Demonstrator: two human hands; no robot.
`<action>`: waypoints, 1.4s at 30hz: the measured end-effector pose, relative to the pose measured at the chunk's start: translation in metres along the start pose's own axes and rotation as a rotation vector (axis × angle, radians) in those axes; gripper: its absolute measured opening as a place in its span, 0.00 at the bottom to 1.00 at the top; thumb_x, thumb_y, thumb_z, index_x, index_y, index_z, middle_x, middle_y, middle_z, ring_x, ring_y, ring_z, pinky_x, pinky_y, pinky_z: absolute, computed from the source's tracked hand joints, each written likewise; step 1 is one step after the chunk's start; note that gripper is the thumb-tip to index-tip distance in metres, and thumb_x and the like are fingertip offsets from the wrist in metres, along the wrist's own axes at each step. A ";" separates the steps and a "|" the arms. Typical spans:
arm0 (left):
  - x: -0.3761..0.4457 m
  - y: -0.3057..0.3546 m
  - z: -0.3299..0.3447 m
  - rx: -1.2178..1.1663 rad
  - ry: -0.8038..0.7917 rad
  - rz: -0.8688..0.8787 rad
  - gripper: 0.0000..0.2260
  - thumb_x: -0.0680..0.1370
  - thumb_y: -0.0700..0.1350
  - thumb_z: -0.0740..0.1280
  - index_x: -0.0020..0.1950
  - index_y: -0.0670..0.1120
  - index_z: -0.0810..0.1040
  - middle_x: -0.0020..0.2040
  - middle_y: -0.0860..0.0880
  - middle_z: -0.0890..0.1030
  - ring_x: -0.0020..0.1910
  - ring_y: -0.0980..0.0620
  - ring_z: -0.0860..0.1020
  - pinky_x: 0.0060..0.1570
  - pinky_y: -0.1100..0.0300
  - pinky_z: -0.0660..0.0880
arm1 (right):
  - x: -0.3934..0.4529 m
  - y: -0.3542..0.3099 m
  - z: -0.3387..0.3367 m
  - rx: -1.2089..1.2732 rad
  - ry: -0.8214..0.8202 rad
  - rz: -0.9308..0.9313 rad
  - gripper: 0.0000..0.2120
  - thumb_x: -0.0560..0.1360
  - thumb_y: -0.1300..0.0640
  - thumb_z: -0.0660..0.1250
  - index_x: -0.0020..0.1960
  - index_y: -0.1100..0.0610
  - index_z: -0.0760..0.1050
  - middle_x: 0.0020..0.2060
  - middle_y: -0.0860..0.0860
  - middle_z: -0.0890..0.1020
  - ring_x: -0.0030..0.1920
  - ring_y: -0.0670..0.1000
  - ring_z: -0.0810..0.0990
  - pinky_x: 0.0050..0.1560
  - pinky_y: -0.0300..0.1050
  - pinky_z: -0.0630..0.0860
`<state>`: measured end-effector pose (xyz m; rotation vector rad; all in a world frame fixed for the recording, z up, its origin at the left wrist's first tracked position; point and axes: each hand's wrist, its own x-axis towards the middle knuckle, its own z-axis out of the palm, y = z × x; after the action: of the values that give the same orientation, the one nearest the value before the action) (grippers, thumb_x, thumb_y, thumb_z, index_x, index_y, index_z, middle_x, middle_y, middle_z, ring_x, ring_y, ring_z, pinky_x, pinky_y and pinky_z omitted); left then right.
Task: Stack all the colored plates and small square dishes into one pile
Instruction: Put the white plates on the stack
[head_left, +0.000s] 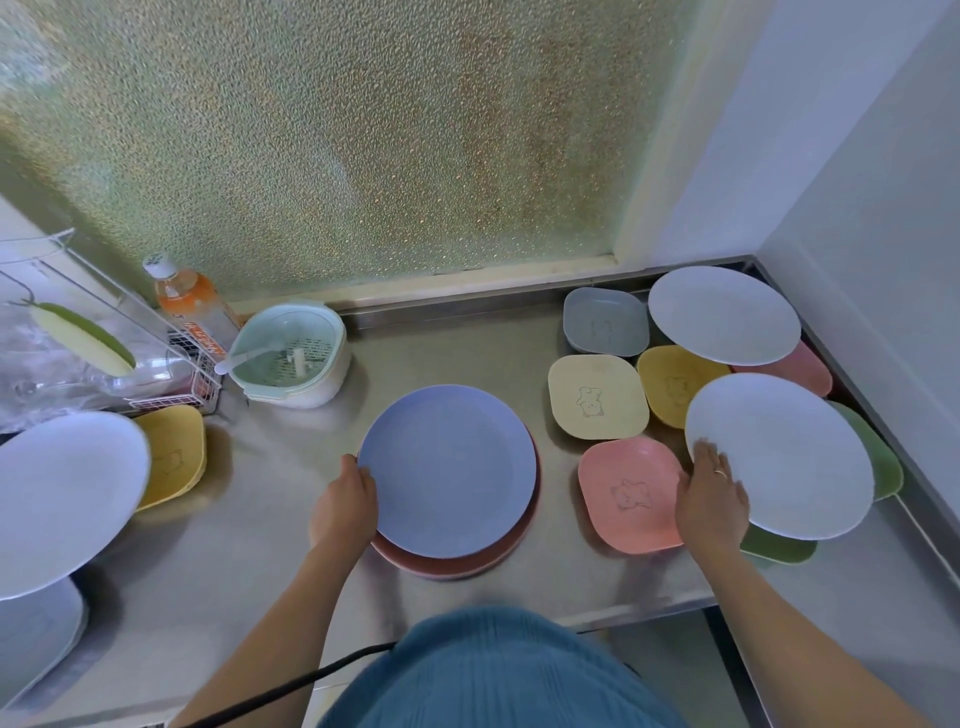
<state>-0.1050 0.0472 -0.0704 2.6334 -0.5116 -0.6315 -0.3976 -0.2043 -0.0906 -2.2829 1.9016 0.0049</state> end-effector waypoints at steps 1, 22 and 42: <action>0.000 0.000 0.000 0.002 0.001 -0.002 0.08 0.81 0.45 0.49 0.47 0.42 0.63 0.40 0.41 0.74 0.38 0.40 0.73 0.39 0.52 0.69 | 0.000 -0.001 -0.001 0.017 0.001 0.007 0.23 0.79 0.60 0.60 0.73 0.58 0.62 0.70 0.56 0.69 0.70 0.60 0.66 0.67 0.59 0.66; 0.001 -0.006 -0.002 -0.020 -0.020 0.018 0.08 0.81 0.46 0.50 0.47 0.43 0.63 0.39 0.43 0.74 0.38 0.40 0.73 0.39 0.54 0.68 | 0.005 -0.022 -0.060 0.095 0.424 -0.014 0.22 0.72 0.68 0.55 0.64 0.59 0.74 0.50 0.64 0.82 0.55 0.63 0.77 0.52 0.53 0.66; 0.013 0.008 -0.028 -0.309 0.144 0.041 0.19 0.81 0.53 0.50 0.47 0.41 0.74 0.44 0.43 0.79 0.41 0.43 0.73 0.40 0.55 0.67 | -0.122 -0.166 -0.039 0.384 0.745 -0.953 0.20 0.68 0.72 0.63 0.53 0.54 0.78 0.43 0.52 0.85 0.46 0.51 0.83 0.43 0.45 0.74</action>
<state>-0.0824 0.0426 -0.0483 2.3483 -0.3891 -0.4625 -0.2624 -0.0619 -0.0171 -2.8104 0.6430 -1.3234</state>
